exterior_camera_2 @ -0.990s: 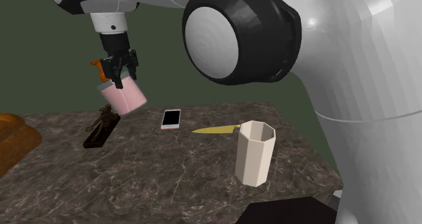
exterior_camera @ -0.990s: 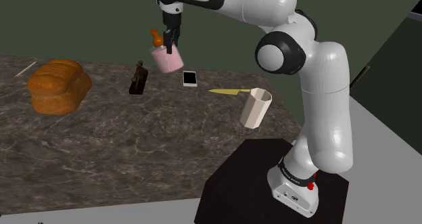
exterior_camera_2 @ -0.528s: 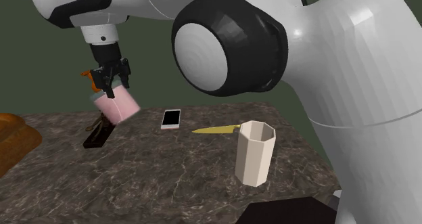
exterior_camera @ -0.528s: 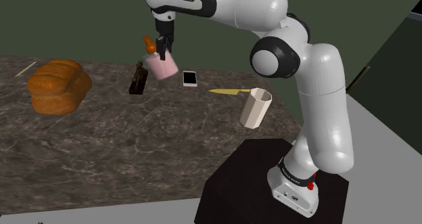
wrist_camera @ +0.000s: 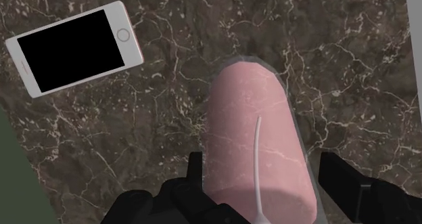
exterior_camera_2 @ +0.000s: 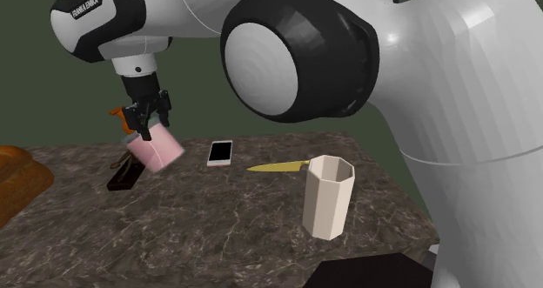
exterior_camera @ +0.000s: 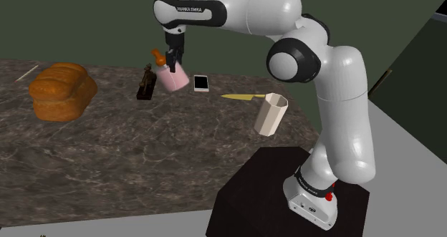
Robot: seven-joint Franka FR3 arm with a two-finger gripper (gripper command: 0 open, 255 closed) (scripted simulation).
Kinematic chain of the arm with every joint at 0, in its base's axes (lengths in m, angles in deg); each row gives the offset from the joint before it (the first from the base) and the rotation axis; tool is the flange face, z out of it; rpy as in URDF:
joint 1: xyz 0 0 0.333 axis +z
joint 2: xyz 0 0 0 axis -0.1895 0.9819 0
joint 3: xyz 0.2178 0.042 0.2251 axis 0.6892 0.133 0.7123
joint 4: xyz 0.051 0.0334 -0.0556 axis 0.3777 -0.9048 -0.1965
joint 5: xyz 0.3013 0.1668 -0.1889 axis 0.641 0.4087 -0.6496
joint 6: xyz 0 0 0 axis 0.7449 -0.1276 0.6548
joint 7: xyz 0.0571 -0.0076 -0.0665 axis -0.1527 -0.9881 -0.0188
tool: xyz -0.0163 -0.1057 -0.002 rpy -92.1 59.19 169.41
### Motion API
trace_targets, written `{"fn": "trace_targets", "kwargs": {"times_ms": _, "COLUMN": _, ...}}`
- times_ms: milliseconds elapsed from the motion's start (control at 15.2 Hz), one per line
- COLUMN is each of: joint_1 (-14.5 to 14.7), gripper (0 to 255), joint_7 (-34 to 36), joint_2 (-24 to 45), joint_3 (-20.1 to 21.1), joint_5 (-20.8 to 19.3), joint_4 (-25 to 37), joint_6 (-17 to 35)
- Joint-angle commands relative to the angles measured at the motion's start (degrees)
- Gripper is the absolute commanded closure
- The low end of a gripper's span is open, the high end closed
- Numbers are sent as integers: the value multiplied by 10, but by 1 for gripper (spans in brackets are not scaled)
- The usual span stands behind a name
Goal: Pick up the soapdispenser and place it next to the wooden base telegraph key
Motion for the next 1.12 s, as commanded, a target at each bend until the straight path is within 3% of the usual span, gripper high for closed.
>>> {"fn": "trace_targets", "kwargs": {"times_ms": 0, "joint_1": 1, "gripper": 255, "joint_7": -1, "joint_2": 2, "joint_3": 1, "joint_5": 1, "joint_4": -13, "joint_6": 15}}
{"fn": "trace_targets", "kwargs": {"times_ms": 1056, "joint_1": 6, "gripper": 255, "joint_7": -7, "joint_2": 26, "joint_3": 7, "joint_5": 11, "joint_4": -98, "joint_6": 123}}
